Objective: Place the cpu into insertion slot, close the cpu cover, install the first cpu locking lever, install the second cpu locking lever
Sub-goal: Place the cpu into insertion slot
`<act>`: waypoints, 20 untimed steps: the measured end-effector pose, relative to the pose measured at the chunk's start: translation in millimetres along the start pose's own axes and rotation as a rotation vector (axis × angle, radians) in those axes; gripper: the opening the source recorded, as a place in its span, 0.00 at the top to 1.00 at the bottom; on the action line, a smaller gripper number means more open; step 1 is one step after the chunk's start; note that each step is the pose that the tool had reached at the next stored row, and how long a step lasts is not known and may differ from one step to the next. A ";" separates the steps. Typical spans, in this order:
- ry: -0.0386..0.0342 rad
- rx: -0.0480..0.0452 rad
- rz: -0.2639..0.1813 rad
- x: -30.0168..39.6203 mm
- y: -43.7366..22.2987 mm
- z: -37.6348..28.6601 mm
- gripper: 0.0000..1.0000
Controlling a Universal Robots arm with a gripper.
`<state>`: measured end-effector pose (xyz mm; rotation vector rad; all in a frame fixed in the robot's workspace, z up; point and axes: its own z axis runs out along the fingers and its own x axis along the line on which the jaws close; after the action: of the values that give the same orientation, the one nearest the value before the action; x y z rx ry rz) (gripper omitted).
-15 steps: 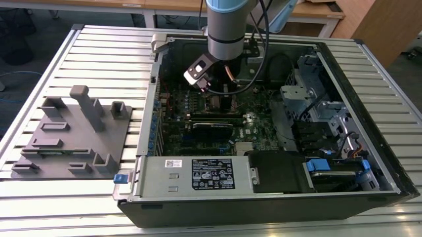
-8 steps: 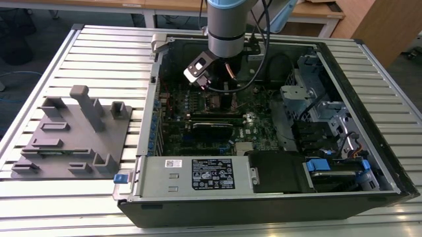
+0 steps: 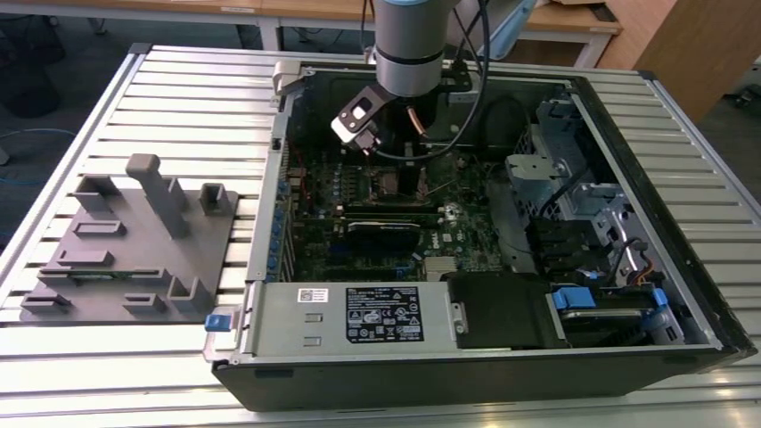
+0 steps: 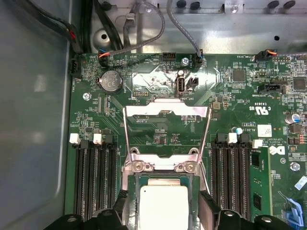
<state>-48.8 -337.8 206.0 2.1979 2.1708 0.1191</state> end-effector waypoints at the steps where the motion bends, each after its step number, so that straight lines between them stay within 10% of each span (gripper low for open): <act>1: 0.0001 0.0000 0.000 0.0 0.0 -0.1 0.33; 7: -0.0003 0.0001 0.000 0.0 0.1 -0.9 0.34; 20: -0.0003 0.0002 0.000 0.0 0.2 -2.3 0.88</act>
<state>-48.8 -337.9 208.3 2.1978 2.1708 0.1186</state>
